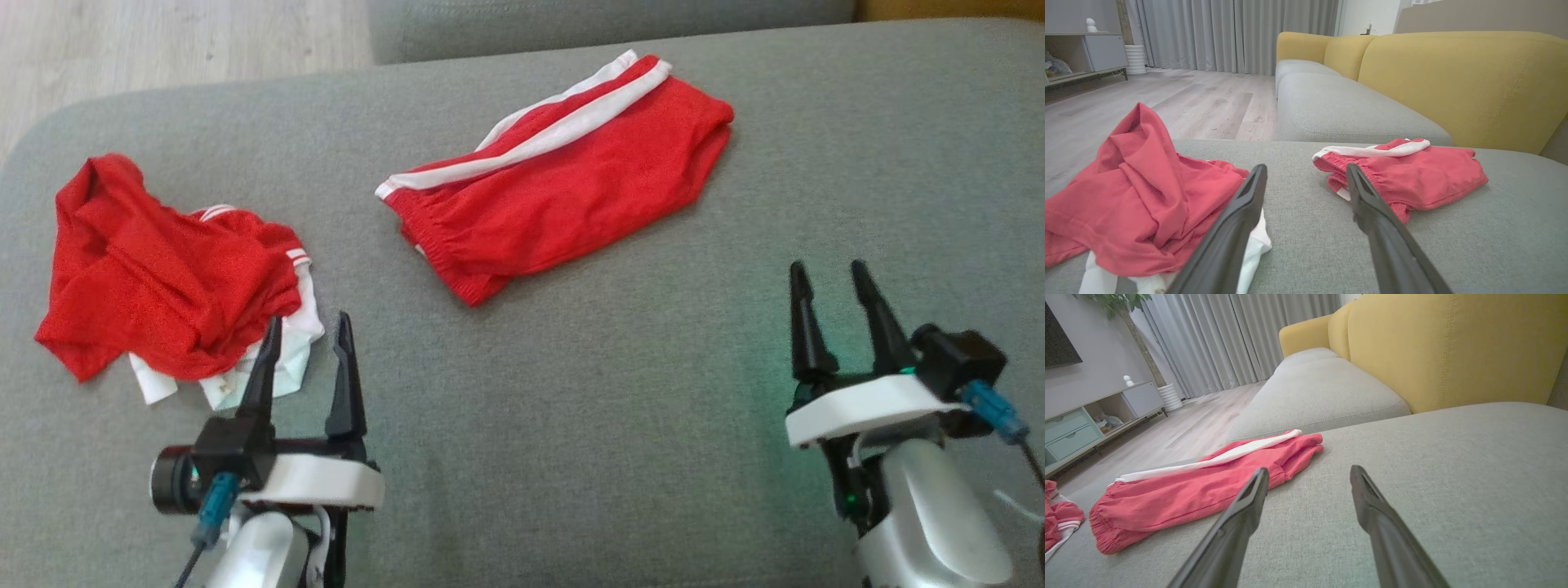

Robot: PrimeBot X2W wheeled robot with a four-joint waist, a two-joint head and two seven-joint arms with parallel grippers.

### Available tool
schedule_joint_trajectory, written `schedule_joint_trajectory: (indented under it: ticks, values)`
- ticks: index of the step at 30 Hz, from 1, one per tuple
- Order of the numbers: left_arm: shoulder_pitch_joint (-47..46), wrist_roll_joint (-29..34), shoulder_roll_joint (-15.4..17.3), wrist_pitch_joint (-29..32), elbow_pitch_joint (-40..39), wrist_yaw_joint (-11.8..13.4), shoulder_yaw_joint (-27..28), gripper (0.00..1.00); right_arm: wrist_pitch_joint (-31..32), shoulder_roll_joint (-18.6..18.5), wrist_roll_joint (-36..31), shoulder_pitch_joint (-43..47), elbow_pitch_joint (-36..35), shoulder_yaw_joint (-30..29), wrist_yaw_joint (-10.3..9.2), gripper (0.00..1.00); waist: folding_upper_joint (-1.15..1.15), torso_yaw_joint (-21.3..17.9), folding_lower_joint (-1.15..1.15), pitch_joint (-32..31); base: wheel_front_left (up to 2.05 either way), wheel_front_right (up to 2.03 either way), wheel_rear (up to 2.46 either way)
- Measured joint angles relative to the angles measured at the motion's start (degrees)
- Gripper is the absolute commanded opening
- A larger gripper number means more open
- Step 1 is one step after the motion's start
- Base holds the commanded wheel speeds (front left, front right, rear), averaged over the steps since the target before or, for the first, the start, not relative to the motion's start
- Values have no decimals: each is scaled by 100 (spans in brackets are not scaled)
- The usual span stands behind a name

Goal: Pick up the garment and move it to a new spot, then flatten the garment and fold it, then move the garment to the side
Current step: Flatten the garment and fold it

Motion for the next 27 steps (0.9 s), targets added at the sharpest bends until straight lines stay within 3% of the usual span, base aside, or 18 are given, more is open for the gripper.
schedule_joint_trajectory:
  ticks: [7, 13, 21, 27]
  values:
    - [-152, 155, -125, 0, 16, -219, 151, 100, 253, 8, -259, -146, -356, -242, 0, 100, 0, 180, 1, 270, 0, 0, 0]
    - [-635, 305, -321, 0, 35, -425, 148, 100, 949, -16, -481, -1128, -261, -742, 0, 100, 0, 458, 1, 691, 0, 0, 0]
    - [-1023, 391, -515, 0, 101, -578, 130, 100, 2132, -78, -1072, -2863, 1001, -1934, 0, 100, 0, 964, 2, 1284, 0, 0, 0]
    - [-1252, 393, -620, -1, 131, -679, 91, 100, 2360, -322, -1621, -3592, 2069, -2494, 0, 100, 0, 1365, 2, 1583, 0, 0, 0]
